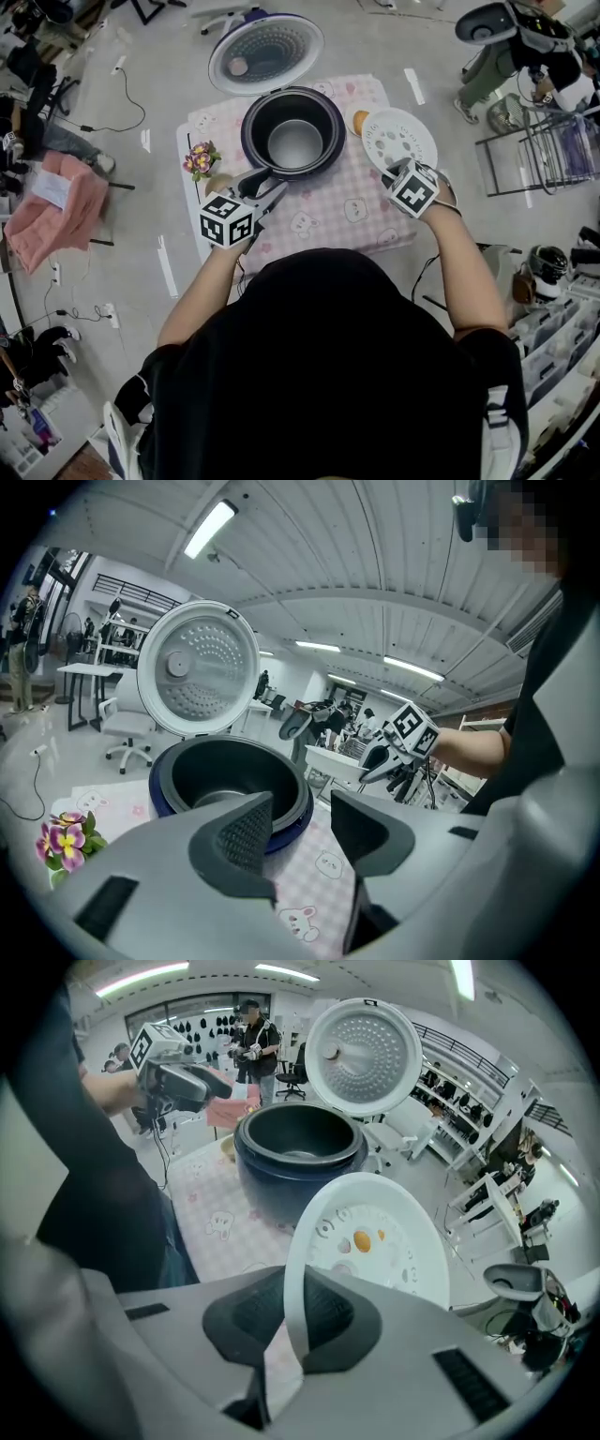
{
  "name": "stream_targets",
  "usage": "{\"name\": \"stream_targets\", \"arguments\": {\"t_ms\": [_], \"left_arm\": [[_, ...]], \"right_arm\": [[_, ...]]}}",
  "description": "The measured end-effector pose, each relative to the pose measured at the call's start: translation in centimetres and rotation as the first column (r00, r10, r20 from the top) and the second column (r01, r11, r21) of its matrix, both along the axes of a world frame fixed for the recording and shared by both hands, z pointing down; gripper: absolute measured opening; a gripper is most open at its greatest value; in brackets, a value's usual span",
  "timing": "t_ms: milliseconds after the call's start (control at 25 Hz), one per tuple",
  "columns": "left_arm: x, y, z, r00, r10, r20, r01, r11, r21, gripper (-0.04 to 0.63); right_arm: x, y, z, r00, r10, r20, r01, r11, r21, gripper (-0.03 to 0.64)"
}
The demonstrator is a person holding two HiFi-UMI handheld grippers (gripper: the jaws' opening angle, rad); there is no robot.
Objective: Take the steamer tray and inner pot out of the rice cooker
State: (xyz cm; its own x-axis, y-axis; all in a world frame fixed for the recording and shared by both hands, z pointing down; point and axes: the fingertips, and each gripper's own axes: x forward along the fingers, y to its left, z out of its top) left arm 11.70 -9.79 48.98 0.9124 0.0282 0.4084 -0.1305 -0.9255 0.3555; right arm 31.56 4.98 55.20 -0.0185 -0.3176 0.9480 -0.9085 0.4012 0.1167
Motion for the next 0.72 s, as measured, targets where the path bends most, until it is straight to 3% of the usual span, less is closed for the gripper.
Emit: {"name": "stream_targets", "arguments": {"t_ms": [560,720], "left_arm": [[1.3,-0.3,1.6,0.998,-0.017,0.054,0.017,1.000,-0.004,0.207],[1.8,-0.7,1.8,0.998,-0.021,0.059,0.021,1.000,-0.004,0.207]], "right_arm": [[1.2,0.7,8.3,0.997,0.033,0.069,-0.030,0.998,-0.047,0.034],[0.5,1.1,10.6,0.991,0.035,0.127,-0.024,0.995,-0.092,0.034]]}}
